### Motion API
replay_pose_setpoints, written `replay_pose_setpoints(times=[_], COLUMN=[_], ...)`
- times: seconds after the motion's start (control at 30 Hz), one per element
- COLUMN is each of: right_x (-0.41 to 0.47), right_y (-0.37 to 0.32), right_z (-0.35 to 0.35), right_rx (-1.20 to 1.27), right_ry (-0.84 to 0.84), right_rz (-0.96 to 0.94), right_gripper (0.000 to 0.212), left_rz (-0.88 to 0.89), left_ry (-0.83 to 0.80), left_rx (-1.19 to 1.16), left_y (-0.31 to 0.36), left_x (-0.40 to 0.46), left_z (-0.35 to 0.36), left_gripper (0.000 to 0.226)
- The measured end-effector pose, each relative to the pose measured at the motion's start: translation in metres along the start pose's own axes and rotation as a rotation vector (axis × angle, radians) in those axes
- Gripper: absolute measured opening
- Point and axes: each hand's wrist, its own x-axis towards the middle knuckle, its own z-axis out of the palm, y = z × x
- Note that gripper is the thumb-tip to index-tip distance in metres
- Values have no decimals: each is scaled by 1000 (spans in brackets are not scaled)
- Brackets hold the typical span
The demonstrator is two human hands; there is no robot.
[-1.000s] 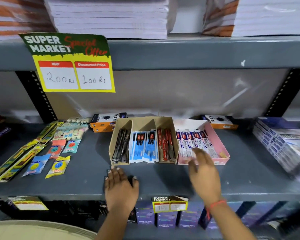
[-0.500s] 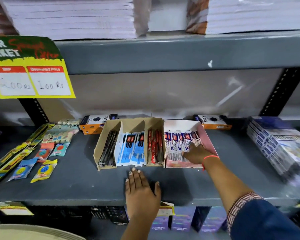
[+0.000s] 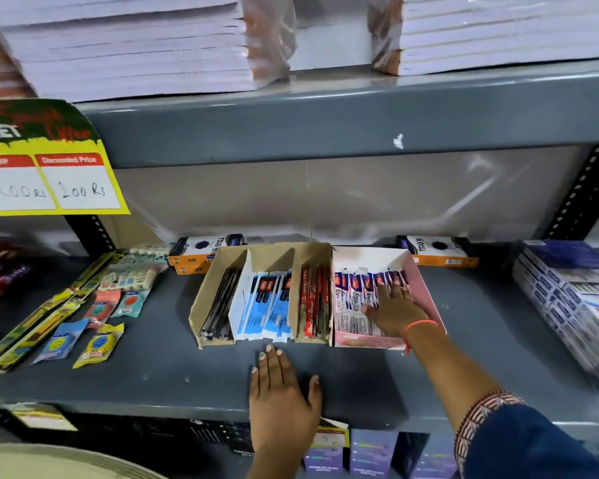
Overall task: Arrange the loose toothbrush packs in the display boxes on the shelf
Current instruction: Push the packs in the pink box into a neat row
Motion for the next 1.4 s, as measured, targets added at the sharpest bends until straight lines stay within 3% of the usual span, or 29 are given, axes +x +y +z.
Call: replay_pose_setpoints(times=[0.1, 0.27, 0.37, 0.43, 0.5, 0.53, 0.63, 0.73, 0.83, 1.0, 1.1, 1.2, 1.27, 1.4], right_x=[2, -2, -14, -19, -22, -21, -21, -18, -20, -33, -42, -54, -65, -92], right_y=[0, 2, 5, 17, 31, 36, 40, 41, 43, 53, 60, 67, 71, 70], right_z=[3, -7, -20, -24, -29, -31, -34, -26, -26, -34, -31, -22, -12, -3], right_rx=[-26, 42, 84, 201, 467, 609, 921, 982, 989, 1107, 1089, 769, 530, 289], right_ry=[-18, 123, 408, 604, 537, 417, 170, 151, 121, 96, 184, 304, 340, 403], right_rz=[-44, -68, -88, 9, 151, 186, 128, 75, 61, 34, 48, 54, 30, -57], right_gripper=[74, 68, 61, 61, 52, 49, 58, 63, 50, 56, 52, 53, 49, 56], left_rz=[4, 4, 13, 11, 10, 6, -12, -7, -3, -5, 11, 34, 56, 190], left_ry=[32, 104, 84, 64, 71, 73, 44, 41, 40, 48, 66, 43, 108, 284], left_rx=[17, 11, -7, -20, -19, -18, -15, -5, 0, -52, -38, -23, -45, 2], left_y=[-3, -3, -2, -1, -2, -2, -1, -2, -1, 3, 5, 4, 2, 9], left_x=[0, 5, 4, 4, 3, 2, 0, 1, 3, 3, 1, -4, -5, -8], left_z=[5, 11, 7, 5, 4, 4, 1, 2, 1, -1, -7, -14, -20, -50], left_gripper=[77, 75, 73, 72, 72, 73, 80, 73, 72, 90, 100, 101, 91, 75])
